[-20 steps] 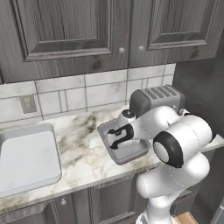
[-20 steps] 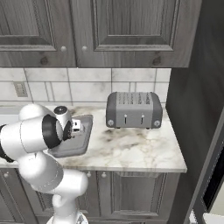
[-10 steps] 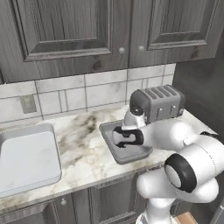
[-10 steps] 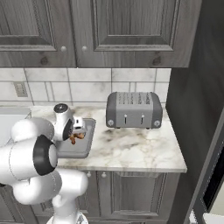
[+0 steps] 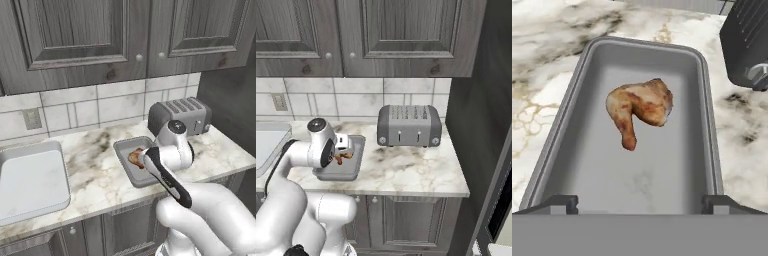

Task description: Place one squash and one chicken drumstick in each tupperware on the nearby counter, to pack two identical lunches.

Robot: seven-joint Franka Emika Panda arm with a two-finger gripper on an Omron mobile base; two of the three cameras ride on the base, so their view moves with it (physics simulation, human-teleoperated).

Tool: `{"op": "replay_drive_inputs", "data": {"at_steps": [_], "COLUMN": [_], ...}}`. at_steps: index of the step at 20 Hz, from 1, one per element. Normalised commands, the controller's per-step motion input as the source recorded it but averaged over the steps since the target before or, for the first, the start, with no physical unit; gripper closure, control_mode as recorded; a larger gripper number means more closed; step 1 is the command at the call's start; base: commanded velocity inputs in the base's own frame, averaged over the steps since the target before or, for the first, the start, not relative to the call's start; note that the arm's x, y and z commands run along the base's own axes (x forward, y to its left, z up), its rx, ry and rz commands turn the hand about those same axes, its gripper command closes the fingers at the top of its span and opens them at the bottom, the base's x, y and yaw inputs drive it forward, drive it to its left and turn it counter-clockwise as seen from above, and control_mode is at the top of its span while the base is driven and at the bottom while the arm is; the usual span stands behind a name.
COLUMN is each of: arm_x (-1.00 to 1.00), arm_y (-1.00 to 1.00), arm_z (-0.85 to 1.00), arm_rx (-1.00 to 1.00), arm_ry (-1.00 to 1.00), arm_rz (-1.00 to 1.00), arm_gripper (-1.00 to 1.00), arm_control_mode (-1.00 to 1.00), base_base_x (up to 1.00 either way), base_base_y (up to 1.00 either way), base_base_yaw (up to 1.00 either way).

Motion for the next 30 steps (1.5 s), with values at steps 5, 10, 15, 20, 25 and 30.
{"op": "replay_drive_inputs", "data": {"at_steps": [5,10,15,20,25,30], "arm_x": [-0.72,-0.73,-0.7,-0.94,-0.6,0.0], "arm_y": [-0.14,-0.14,-0.19,-0.3,-0.2,0.0], "arm_z": [0.64,0.66,0.59,0.06,0.0,0.0], "arm_rx": [0.0,0.0,0.0,0.0,0.0,0.0], "arm_ry": [-0.12,-0.24,-0.23,-0.26,-0.15,0.0], "arm_rz": [-0.05,-0.02,0.0,0.0,0.0,0.0], "arm_gripper": [-1.0,-1.0,-1.0,-1.0,-1.0,-1.0], "arm_control_mode": [-1.0,-1.0,-1.0,-1.0,1.0,1.0], "base_base_x": [0.0,0.0,0.0,0.0,-0.4,-1.0], "base_base_y": [0.0,0.0,0.0,0.0,-0.16,-0.44], "base_base_yaw": [0.0,0.0,0.0,0.0,0.0,0.0]}}
